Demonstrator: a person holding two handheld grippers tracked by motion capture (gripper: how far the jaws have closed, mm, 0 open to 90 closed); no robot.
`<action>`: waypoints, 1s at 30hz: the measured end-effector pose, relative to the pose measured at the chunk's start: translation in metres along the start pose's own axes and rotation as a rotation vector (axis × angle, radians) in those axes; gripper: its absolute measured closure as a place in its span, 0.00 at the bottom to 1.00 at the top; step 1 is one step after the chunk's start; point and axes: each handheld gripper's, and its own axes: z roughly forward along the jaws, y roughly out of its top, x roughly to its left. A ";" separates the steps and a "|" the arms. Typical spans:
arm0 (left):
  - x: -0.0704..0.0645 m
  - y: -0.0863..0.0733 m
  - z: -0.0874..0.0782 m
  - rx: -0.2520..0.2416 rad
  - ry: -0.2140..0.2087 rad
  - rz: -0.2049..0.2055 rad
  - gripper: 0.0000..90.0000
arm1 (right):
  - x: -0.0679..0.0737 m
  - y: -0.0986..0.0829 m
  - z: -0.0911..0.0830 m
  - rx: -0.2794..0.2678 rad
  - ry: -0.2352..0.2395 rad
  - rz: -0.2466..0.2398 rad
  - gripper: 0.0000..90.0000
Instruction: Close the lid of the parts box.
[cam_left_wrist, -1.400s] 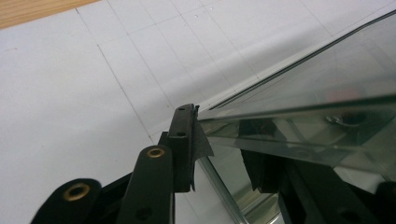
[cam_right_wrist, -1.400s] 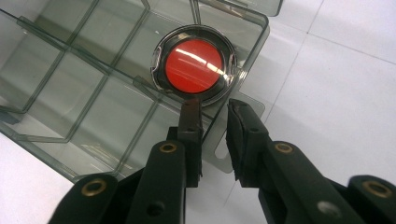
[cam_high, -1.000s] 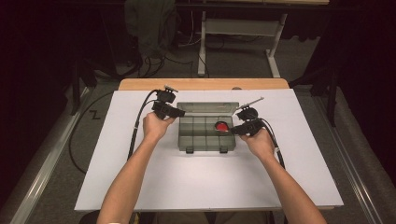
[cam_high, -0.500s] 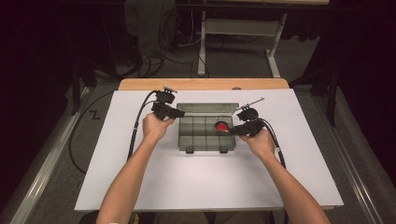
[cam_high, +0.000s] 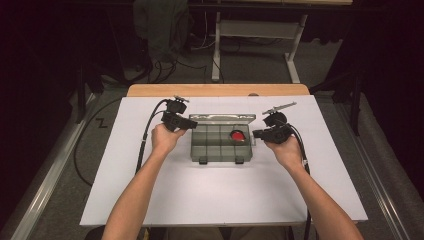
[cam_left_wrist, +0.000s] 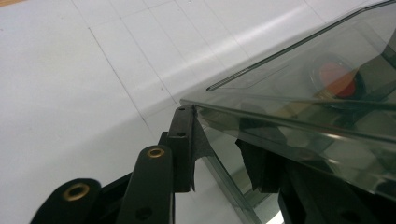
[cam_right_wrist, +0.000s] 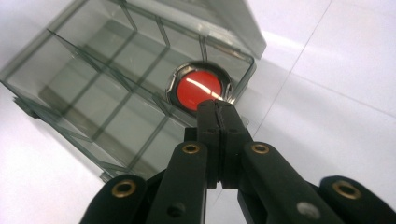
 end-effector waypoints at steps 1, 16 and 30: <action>0.000 -0.001 0.000 0.001 0.000 0.003 0.74 | -0.001 0.001 -0.001 -0.005 0.003 0.001 1.00; -0.002 -0.008 -0.003 0.007 -0.022 0.012 0.74 | 0.000 0.011 -0.017 -0.092 0.038 0.014 1.00; -0.004 -0.016 -0.016 -0.006 -0.045 0.022 0.74 | 0.003 0.008 -0.022 -0.078 0.045 -0.013 1.00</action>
